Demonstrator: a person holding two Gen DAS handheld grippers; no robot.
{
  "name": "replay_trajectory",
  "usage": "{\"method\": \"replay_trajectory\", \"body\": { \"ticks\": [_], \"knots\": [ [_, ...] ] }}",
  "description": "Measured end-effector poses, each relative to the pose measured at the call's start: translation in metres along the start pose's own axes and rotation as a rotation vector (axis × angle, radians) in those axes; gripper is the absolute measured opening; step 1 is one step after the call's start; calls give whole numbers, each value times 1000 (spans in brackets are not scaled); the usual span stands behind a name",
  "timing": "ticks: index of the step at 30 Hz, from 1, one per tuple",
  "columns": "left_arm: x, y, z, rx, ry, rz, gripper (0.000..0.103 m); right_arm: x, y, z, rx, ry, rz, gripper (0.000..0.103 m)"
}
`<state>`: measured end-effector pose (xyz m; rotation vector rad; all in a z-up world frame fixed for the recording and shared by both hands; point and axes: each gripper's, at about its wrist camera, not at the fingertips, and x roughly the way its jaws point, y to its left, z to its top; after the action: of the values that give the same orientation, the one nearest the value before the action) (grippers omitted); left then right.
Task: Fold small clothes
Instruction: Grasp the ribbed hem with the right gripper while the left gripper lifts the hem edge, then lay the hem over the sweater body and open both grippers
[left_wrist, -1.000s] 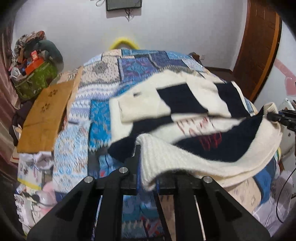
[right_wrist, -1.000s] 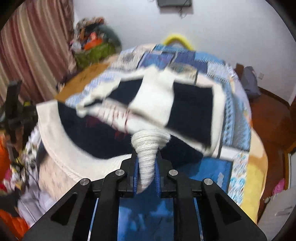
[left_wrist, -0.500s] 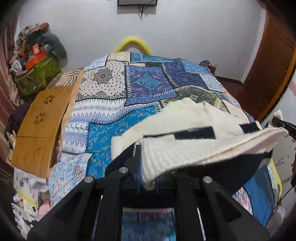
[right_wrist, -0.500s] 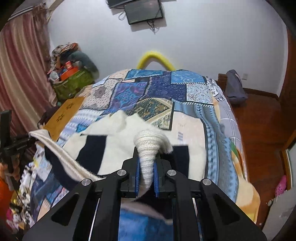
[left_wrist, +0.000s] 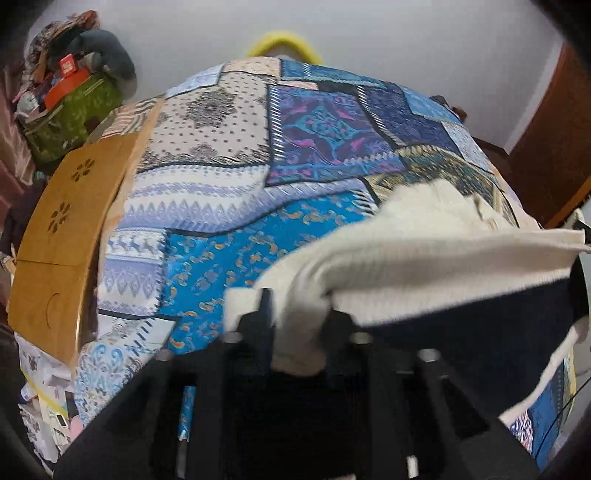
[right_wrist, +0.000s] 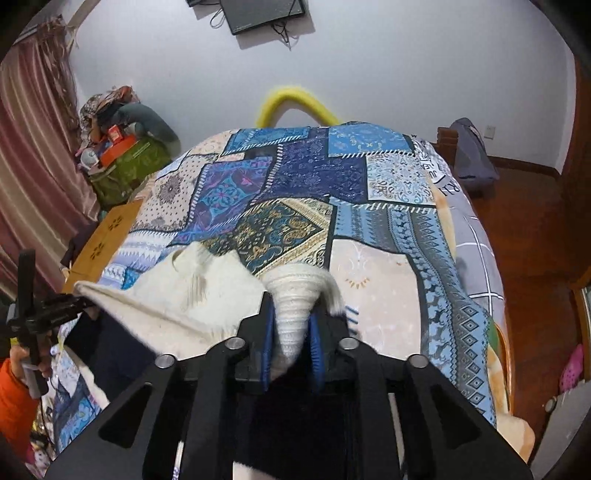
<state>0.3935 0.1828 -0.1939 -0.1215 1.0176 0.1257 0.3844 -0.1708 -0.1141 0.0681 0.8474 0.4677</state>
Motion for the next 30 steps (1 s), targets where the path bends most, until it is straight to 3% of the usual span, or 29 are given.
{"method": "replay_trajectory", "body": {
  "ticks": [1, 2, 4, 9, 15, 18, 24, 30],
  "knots": [
    [-3, 3, 2, -11, -21, 21, 46, -5, -1, 1, 3, -14, -17, 29],
    [-6, 6, 4, -18, -36, 32, 46, -8, -3, 2, 4, -34, -38, 41],
    [-12, 11, 6, -23, -55, 50, 47, -21, -8, 4, 12, -92, -81, 50],
    [-26, 19, -1, -22, -51, 49, 49, -38, -14, -1, -4, -91, -87, 51],
    [-26, 7, -24, 12, -1, 0, 52, -34, -8, -25, -63, -18, -87, 52],
    [-23, -18, -36, 70, 27, -36, 52, -28, 9, -38, -122, 16, -68, 52],
    [-30, -80, -42, 186, -5, -109, 52, -6, 55, -48, -214, 59, 16, 53],
    [-24, -114, -37, 227, -43, -139, 63, 27, 96, -51, -238, 114, 69, 54]
  ]
}}
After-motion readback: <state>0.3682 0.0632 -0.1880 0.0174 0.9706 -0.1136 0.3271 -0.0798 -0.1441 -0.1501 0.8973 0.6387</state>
